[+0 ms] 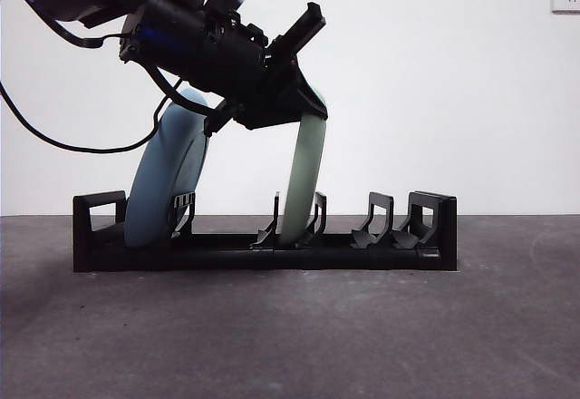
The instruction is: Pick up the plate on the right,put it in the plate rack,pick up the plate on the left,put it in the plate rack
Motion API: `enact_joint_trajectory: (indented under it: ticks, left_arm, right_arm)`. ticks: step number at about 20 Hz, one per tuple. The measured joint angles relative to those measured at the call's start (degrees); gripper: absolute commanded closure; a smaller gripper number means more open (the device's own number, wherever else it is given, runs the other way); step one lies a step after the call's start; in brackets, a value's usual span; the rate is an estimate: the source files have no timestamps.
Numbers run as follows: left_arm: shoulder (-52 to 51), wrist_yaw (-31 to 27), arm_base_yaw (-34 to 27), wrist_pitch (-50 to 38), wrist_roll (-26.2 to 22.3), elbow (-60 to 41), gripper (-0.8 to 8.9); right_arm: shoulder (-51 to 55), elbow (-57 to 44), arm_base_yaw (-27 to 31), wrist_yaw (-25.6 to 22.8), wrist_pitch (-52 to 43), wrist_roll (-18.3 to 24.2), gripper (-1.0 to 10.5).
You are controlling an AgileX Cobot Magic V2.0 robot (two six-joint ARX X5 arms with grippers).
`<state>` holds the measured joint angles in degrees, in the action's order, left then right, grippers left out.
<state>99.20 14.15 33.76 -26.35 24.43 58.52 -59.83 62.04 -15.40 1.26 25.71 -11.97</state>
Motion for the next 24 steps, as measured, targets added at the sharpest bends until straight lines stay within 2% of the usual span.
enact_joint_trajectory:
  ticks: [2,6,8,13,16,17,19,20,21,23,24]
  left_arm:
    - [0.00,-0.11,0.22,1.62,-0.52,-0.02,5.64]
    - [0.02,-0.28,0.81,1.95,-2.45,-0.02,5.50]
    - [0.00,-0.07,1.07,2.32,-3.23,-0.02,4.98]
    - [-2.69,2.05,2.34,3.82,-6.08,-0.02,4.93]
    - [-7.37,2.03,3.98,6.19,-9.62,-0.02,4.93]
    - [-10.40,1.51,4.92,8.20,-12.22,-0.02,4.94]
    - [-17.33,-3.78,6.93,15.19,-18.60,-0.02,5.03]
    - [-20.92,-7.80,7.91,19.37,-21.92,-0.02,5.05]
    - [-24.37,-12.11,8.52,23.67,-24.70,-0.02,5.45]
    - [-30.93,-20.26,8.72,32.96,-28.06,-0.02,7.32]
    - [-34.07,-23.17,8.48,37.92,-28.98,-0.02,8.37]
  right_arm:
    - [-0.02,0.00,0.00,0.00,0.02,0.00,7.3]
    - [-0.11,0.00,0.00,0.07,0.83,0.00,7.3]
    - [-0.11,0.00,0.00,0.20,1.77,0.00,7.3]
    - [-0.11,0.00,0.00,0.52,5.66,1.55,7.3]
    - [-0.17,0.00,0.02,3.52,8.28,3.23,7.3]
    - [-0.20,0.00,0.02,4.92,9.20,3.98,7.3]
    - [-0.20,0.00,0.02,5.90,10.73,5.49,7.3]
    - [-0.20,0.00,0.02,6.05,11.89,6.25,7.6]
    - [-0.20,0.00,0.02,6.08,13.18,7.04,8.4]
    - [-0.20,0.00,0.02,6.05,15.54,8.46,9.5]
    - [-0.20,0.00,0.02,6.05,16.79,9.09,9.6]
